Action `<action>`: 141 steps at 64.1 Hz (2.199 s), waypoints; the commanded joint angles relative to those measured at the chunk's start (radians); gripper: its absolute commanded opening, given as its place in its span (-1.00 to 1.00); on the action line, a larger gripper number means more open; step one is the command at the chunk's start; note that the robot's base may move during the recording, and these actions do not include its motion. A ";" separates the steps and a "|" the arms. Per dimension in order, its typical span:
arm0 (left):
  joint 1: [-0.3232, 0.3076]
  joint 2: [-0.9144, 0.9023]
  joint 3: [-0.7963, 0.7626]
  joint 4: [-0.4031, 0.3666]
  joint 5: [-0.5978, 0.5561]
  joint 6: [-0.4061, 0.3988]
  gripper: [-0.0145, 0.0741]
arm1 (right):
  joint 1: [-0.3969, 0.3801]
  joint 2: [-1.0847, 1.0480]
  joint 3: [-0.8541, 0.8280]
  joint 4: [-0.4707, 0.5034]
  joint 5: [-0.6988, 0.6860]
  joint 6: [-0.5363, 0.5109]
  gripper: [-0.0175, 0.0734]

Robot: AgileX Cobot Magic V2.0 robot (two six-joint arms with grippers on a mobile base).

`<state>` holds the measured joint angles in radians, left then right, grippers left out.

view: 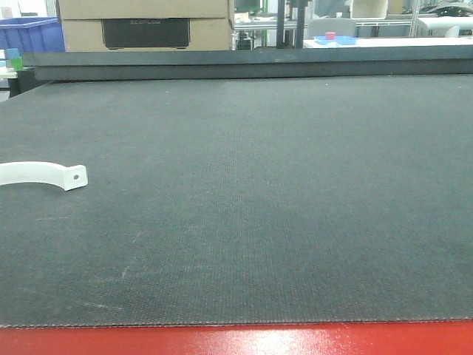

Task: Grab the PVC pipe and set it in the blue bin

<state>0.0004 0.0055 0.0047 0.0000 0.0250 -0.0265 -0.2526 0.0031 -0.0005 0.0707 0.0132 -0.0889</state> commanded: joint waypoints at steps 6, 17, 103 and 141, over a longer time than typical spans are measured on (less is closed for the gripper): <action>0.005 -0.006 -0.005 0.000 -0.015 0.001 -0.92 | 0.003 -0.003 0.000 -0.010 -0.021 0.000 -0.99; 0.005 -0.006 -0.005 0.000 -0.015 0.001 -0.92 | 0.003 -0.003 0.000 -0.010 -0.021 0.000 -0.99; 0.005 0.343 -0.595 0.137 0.598 -0.003 -0.92 | 0.005 0.255 -0.560 -0.010 0.441 0.000 -0.99; 0.005 1.141 -0.813 0.071 0.692 -0.003 -0.92 | 0.005 1.036 -0.777 0.037 0.775 0.000 -0.99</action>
<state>0.0004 1.1072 -0.7964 0.0938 0.7169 -0.0265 -0.2503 0.9919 -0.7693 0.0833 0.7819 -0.0889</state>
